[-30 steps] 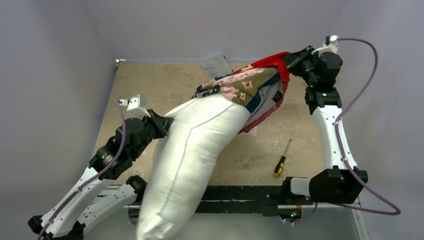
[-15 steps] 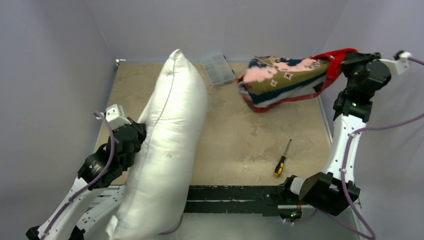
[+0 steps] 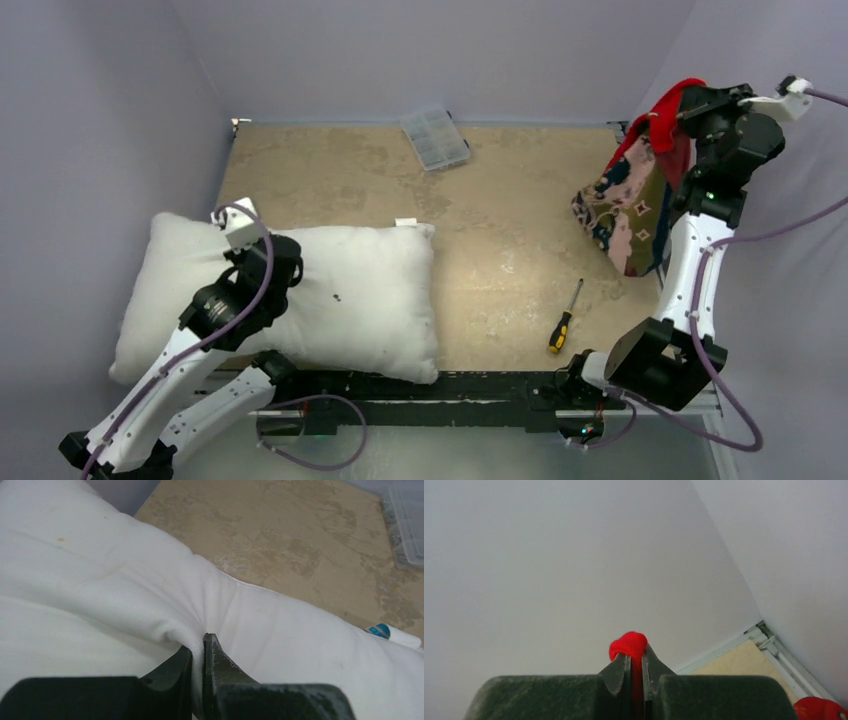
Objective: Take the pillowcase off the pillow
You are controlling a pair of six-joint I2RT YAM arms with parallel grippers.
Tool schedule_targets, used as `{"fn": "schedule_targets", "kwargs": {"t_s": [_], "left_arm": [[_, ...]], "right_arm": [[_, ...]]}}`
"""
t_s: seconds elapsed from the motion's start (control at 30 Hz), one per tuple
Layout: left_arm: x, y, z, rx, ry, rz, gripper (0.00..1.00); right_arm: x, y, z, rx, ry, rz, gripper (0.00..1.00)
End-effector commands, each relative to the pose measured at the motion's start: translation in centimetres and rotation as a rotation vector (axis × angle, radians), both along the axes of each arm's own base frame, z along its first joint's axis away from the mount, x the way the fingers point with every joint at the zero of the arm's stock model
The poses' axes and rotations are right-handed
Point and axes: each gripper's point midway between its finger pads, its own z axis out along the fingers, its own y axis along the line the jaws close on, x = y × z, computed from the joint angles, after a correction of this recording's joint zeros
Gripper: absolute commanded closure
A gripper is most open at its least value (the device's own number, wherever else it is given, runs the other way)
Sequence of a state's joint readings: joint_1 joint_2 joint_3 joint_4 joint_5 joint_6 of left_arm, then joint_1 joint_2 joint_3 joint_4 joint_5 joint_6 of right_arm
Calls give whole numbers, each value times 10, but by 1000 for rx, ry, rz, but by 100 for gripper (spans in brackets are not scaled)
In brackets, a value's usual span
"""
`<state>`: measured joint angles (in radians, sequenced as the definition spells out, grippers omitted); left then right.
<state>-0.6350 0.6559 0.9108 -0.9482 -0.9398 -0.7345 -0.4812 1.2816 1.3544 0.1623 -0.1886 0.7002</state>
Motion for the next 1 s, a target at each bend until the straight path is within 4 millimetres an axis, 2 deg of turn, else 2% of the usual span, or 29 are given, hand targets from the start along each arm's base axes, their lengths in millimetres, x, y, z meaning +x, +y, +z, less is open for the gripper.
{"fn": "schedule_targets", "kwargs": {"t_s": [0.0, 0.13, 0.23, 0.3, 0.4, 0.5, 0.57, 0.63, 0.7, 0.8, 0.87, 0.97], "left_arm": [[47, -38, 60, -84, -175, -59, 100], [76, -54, 96, -36, -204, -79, 100], [97, -58, 123, -20, -234, -77, 100], [113, -56, 133, -14, -238, -70, 100], [132, -37, 140, -20, -246, -29, 100], [145, -23, 129, 2, -233, 15, 100], [153, -18, 110, 17, -195, 26, 100], [160, -15, 87, 20, -141, 20, 100], [164, -11, 67, 21, -86, 23, 100], [165, -11, 54, 19, -35, 11, 97], [163, -13, 53, 11, -24, -8, 84], [156, -16, 56, -9, -44, -39, 53]], "right_arm": [[12, 27, 17, -149, -43, 131, 100], [27, 33, -1, -155, -4, 157, 100], [36, 49, -9, -173, 12, 205, 100], [46, 64, -11, -202, 29, 228, 100], [57, 96, -7, -238, 38, 275, 100], [54, 122, 21, -265, -26, 312, 100], [51, 131, 43, -278, -64, 312, 100], [49, 133, 58, -287, -94, 294, 100], [47, 130, 66, -290, -115, 269, 100], [43, 127, 77, -310, -154, 239, 100], [38, 127, 86, -332, -185, 229, 100], [36, 129, 89, -337, -195, 236, 100]]}}
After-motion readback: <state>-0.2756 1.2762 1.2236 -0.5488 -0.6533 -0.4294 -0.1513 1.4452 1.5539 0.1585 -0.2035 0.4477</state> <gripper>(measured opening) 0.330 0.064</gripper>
